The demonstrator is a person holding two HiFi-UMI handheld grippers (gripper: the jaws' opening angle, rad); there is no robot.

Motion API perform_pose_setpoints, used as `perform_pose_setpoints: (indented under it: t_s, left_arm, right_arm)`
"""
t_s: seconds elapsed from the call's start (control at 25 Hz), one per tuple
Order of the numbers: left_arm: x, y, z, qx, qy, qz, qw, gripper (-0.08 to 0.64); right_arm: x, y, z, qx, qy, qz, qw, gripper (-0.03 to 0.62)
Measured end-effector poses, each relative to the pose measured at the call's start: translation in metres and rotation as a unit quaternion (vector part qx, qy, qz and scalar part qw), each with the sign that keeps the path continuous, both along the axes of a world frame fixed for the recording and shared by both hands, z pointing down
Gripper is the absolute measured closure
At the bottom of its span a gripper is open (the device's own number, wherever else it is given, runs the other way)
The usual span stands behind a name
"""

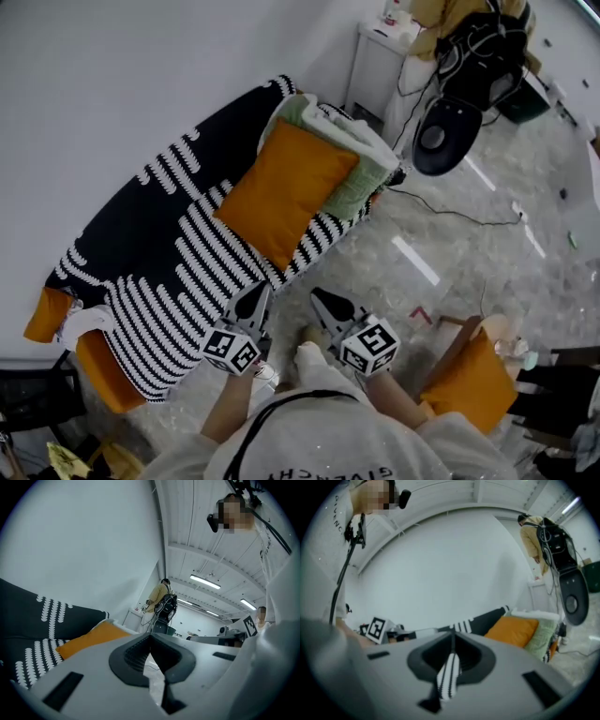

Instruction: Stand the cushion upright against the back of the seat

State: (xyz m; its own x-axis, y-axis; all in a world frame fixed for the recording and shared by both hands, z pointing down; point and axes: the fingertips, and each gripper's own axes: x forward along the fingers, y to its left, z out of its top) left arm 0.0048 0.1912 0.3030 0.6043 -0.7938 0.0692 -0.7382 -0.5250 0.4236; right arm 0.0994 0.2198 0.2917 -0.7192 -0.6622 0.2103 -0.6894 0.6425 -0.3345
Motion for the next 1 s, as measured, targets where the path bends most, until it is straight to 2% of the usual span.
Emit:
perform_pose_setpoints:
  t_s: [0.28,0.52,0.68,0.8,0.84,0.96,1.0]
  left_arm:
    - [0.0,-0.034,0.023,-0.026,-0.013,-0.032,0.9991,0.534]
    - [-0.011,-0.047,0.049,-0.046,-0.014,-0.061,0.997,0.534]
    - [-0.019,-0.052,0.077,-0.059,-0.024,-0.077,0.995,0.534]
    - [-0.021,-0.057,0.121,-0.089,-0.034,-0.08,0.9922,0.532]
    - [-0.019,-0.059,0.14,-0.1,-0.039,-0.079,0.991,0.525]
    - [-0.009,-0.064,0.199,-0.138,-0.053,-0.071,0.9864,0.407]
    - [-0.006,-0.066,0.218,-0.151,-0.058,-0.069,0.9844,0.39]
  right_arm:
    - [0.007,-0.036,0.028,-0.036,-0.004,-0.022,0.999,0.572]
    - [0.006,-0.056,0.073,-0.073,0.005,-0.036,0.997,0.571]
    - [0.012,-0.071,0.108,-0.102,0.005,-0.021,0.995,0.569]
    - [0.026,-0.098,0.133,-0.111,0.013,-0.003,0.994,0.557]
    - [0.03,-0.109,0.141,-0.11,0.019,0.001,0.994,0.554]
    - [0.041,-0.139,0.16,-0.103,0.029,0.01,0.994,0.551]
    - [0.043,-0.146,0.165,-0.1,0.028,0.013,0.994,0.551]
